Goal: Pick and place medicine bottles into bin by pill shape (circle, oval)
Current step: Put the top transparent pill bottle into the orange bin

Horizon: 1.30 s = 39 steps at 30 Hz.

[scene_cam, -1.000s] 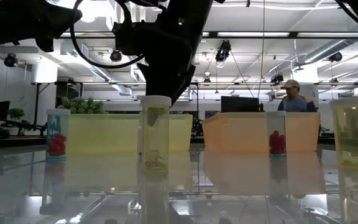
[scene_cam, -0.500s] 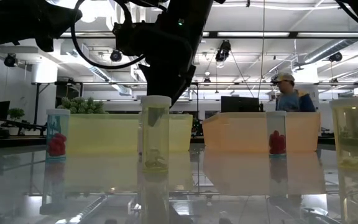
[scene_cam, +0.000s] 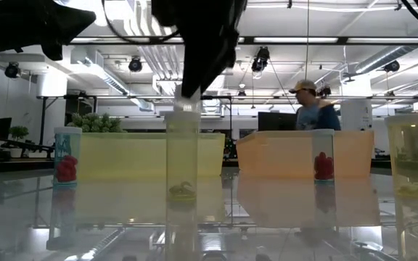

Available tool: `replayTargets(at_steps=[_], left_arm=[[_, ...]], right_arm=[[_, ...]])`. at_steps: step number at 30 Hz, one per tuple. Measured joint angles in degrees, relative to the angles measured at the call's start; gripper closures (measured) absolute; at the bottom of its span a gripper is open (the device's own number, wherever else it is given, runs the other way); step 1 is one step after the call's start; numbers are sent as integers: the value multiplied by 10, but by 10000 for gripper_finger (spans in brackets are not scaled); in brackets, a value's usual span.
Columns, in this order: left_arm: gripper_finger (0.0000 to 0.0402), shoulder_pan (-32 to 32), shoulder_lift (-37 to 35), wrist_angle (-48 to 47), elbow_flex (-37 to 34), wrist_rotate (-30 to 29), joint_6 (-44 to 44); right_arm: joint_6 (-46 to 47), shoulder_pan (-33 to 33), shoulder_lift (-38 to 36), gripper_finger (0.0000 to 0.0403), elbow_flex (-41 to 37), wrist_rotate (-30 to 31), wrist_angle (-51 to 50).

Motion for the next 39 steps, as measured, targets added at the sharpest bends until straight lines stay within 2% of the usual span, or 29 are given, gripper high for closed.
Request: replayTargets(at_steps=[13,22,31,39], left_arm=[[387,0,0,1,0,-1,0],[387,0,0,1,0,-1,0],[387,0,0,1,0,-2,2],[387,0,0,2,0,-4,15]], right_arm=[[7,-50,-110,262,-25,3,-60],[-7,-133,-194,262,-152,4,-58],[-16,-255,-296,262,-330,-2,52],[-31,-338,-309,262,-425,-59,175]])
